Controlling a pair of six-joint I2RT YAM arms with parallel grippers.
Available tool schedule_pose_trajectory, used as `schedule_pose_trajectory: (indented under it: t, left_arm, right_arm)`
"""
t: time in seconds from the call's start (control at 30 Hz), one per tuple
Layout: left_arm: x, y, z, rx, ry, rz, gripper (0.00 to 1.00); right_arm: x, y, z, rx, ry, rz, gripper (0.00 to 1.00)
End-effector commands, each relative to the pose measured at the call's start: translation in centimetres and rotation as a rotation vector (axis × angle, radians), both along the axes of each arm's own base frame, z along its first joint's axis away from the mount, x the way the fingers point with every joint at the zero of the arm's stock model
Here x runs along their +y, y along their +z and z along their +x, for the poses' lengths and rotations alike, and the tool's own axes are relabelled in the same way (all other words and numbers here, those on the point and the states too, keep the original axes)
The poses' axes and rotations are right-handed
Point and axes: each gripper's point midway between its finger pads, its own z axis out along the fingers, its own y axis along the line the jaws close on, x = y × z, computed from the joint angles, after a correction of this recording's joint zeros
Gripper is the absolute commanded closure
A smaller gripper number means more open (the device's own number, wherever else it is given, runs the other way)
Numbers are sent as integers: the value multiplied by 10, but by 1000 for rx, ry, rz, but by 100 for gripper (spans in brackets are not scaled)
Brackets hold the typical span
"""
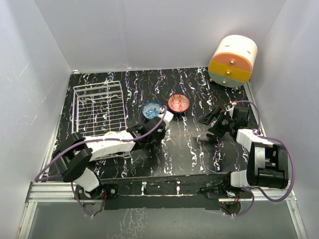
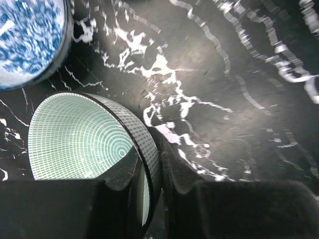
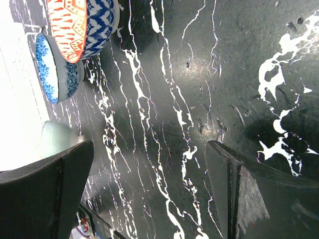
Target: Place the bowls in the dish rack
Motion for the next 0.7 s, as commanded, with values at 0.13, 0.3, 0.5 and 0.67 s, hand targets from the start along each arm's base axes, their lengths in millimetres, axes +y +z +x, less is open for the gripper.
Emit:
schedule_pose_trajectory:
  t: [0.13,0.3,0.5,0.67]
  left_arm:
    - [-10,176,10,-248,57,-463,100]
    - [47,191,55,-243,228,-615,100]
    - [122,223,95,-300,345,-853,100]
    - [160,236,109,-335,393,-992,100]
  right_arm:
    - [0,10,7,-54,5,-10,2]
    - [0,11,8,-56,5,-8,2]
    - [1,10,7,-54,10,-6,2]
    - [1,10,6,-52,10,-6,2]
